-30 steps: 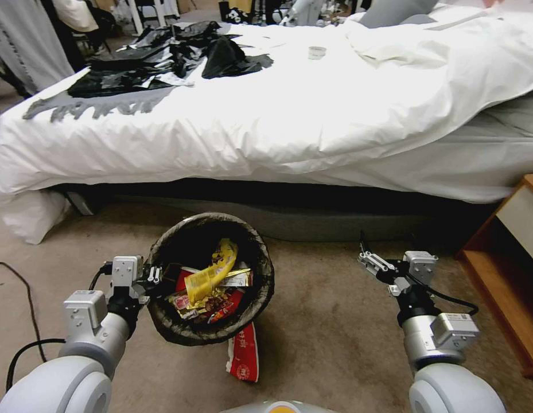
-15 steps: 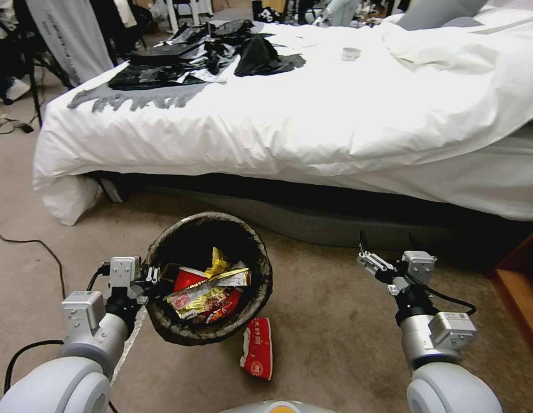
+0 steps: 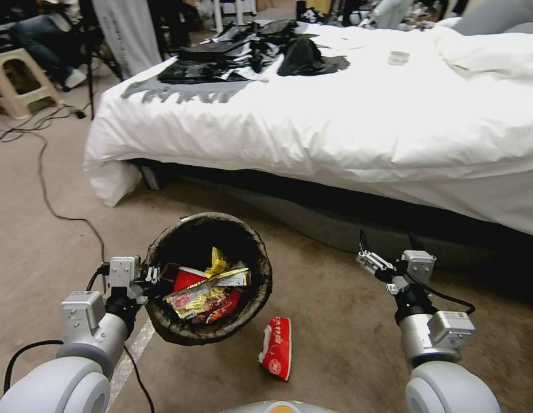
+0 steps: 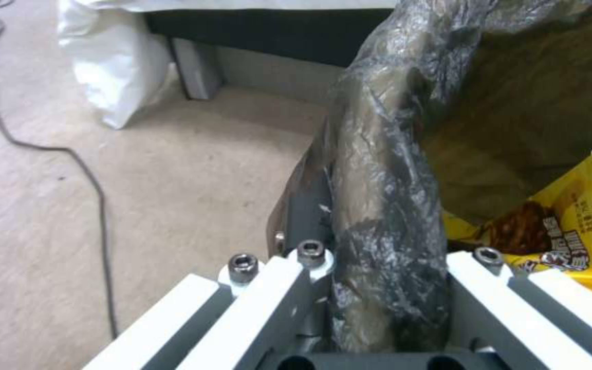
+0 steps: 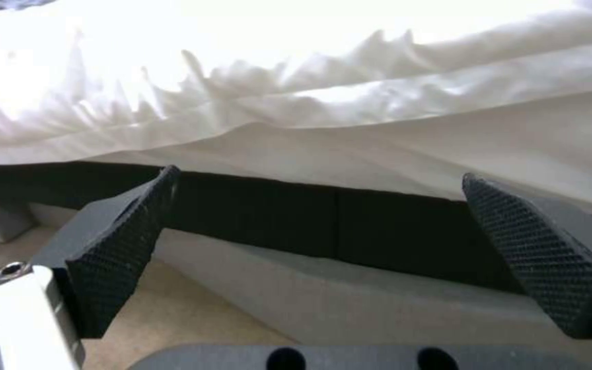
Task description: Pick up the trash bin, then pick up the garbage from the floor and place it into the trash bin.
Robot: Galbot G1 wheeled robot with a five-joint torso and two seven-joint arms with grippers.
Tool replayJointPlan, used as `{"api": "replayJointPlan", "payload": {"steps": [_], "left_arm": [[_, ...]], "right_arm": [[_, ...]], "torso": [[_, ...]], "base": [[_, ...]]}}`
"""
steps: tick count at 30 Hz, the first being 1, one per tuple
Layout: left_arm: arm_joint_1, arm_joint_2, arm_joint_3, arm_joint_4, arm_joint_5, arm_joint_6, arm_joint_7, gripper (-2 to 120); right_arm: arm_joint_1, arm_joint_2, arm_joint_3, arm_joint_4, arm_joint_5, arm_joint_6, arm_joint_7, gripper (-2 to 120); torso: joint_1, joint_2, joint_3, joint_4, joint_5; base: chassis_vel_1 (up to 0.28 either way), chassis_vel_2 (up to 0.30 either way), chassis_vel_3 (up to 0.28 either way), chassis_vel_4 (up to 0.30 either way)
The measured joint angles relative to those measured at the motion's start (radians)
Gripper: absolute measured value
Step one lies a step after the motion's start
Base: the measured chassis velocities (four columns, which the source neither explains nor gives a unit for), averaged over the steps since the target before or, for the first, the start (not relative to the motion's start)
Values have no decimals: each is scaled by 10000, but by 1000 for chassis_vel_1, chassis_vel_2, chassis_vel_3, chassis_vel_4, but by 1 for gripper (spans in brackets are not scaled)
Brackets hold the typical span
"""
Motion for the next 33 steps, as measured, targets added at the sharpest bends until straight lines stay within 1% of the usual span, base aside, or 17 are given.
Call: {"api": "replayJointPlan", "payload": {"steps": [14, 19, 24, 33], "left_arm": [[-33, 7, 11, 0, 3, -12, 0, 1], [-32, 7, 15, 0, 47, -117, -8, 1], [-18, 4, 28, 0, 102, -175, -17, 1], [-7, 5, 38, 0, 105, -178, -29, 1]], "right_arm": [[83, 11, -12, -81, 15, 11, 46, 100], [90, 12, -23, -103, 24, 11, 70, 100], [68, 19, -45, -104, 27, -20, 99, 100], [58, 6, -101, -99, 32, -78, 157, 100]], "torso": [[0, 0, 0, 0, 0], [0, 0, 0, 3, 0], [0, 0, 0, -3, 0], [0, 0, 0, -1, 0]], "base": [[78, 78, 76, 74], [71, 69, 70, 82], [2, 8, 10, 4], [0, 0, 0, 0]]}}
